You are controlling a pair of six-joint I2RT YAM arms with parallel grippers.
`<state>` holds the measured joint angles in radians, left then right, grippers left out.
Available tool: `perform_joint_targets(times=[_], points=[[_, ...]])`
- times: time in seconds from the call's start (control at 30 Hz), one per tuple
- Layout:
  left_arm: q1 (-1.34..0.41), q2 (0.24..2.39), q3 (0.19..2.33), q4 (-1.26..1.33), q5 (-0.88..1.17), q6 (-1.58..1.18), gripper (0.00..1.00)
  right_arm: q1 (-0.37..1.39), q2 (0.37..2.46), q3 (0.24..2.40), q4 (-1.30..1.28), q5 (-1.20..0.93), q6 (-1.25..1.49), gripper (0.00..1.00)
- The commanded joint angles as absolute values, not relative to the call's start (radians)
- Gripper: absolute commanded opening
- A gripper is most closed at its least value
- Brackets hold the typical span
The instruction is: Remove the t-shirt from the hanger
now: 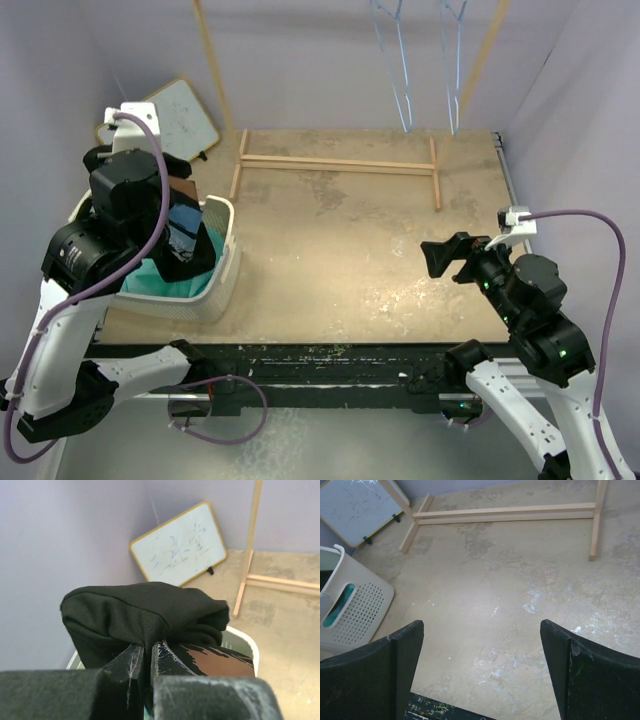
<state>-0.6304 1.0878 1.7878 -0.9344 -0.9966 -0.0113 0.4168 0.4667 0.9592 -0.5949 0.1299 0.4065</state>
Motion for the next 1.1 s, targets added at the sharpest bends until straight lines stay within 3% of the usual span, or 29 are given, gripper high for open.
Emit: perform_joint_targets(times=[0.0, 0.1, 0.17, 0.23, 0.37, 0.43, 0.57, 0.7, 0.93, 1.07], points=[[-0.628, 1.027, 1.736, -0.976, -1.096, -0.096, 0.00, 0.416, 0.473, 0.966, -0.565, 0.105, 0.393, 0.99], [-0.628, 0.979, 1.714, -0.969, -1.119, -0.080, 0.00, 0.416, 0.467, 0.965, -0.568, 0.104, 0.394, 0.99], [-0.629, 0.958, 1.697, -0.972, -1.103, -0.078, 0.09, 0.416, 0.465, 0.964, -0.566, 0.104, 0.396, 0.99], [-0.628, 0.962, 1.666, -1.000, -1.050, -0.102, 0.24, 0.415, 0.466, 0.962, -0.565, 0.101, 0.396, 0.99], [-0.622, 1.054, 1.546, -1.082, -0.978, -0.211, 0.72, 0.416, 0.475, 0.967, -0.565, 0.086, 0.395, 0.99], [-0.557, 1.088, 1.464, -1.028, -0.929, -0.213, 0.88, 0.416, 0.476, 0.972, -0.568, 0.083, 0.391, 0.99], [-0.349, 1.063, 1.403, -0.914, -0.643, -0.227, 0.97, 0.416, 0.469, 0.977, -0.574, 0.084, 0.387, 0.99], [-0.322, 1.013, 1.395, -0.845, -0.410, -0.251, 0.99, 0.415, 0.461, 0.966, -0.570, 0.086, 0.391, 0.99], [-0.324, 0.793, 1.074, -0.483, 0.165, -0.241, 0.90, 0.415, 0.477, 0.956, -0.565, 0.100, 0.400, 0.99], [-0.324, 0.789, 0.905, -0.388, 0.342, -0.252, 0.86, 0.416, 0.514, 0.956, -0.578, 0.121, 0.412, 1.00]])
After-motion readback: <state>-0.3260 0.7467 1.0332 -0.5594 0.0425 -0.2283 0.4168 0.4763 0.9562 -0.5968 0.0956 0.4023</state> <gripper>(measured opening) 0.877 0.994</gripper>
